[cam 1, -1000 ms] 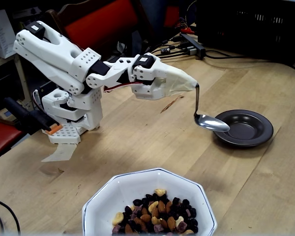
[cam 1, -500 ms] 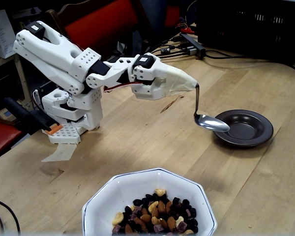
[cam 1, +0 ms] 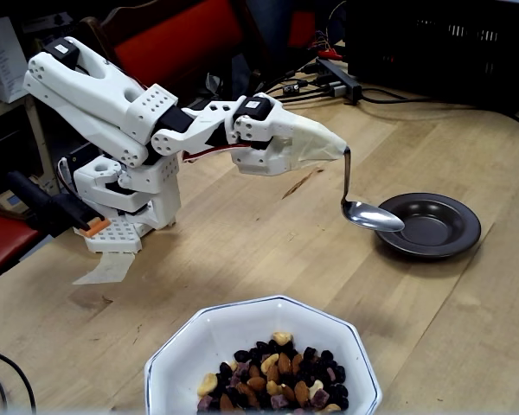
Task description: Use spoon to transfer food from the white bowl to brown plate
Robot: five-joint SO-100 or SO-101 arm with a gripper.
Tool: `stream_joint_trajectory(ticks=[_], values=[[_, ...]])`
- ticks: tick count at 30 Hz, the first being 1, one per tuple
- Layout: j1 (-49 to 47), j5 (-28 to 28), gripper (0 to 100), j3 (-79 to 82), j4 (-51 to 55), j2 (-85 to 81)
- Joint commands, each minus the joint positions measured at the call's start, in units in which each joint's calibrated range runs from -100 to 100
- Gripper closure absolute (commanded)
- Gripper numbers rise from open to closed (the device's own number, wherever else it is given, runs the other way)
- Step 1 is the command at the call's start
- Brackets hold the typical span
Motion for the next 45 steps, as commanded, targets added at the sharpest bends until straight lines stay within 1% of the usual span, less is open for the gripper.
stream_joint_trajectory(ticks=[1,17,24,33,38,45], values=[[-0.22,-0.05,96,0.24,-1.52,0.13],[-0.22,0.0,96,0.15,-1.12,0.04],[-0.3,0.0,96,-1.09,8.36,-0.82],[-0.22,0.0,96,-16.31,20.77,-0.82],[-0.22,0.05,96,-20.82,24.17,-0.82],[-0.15,0.05,96,-27.46,26.15,-0.73]])
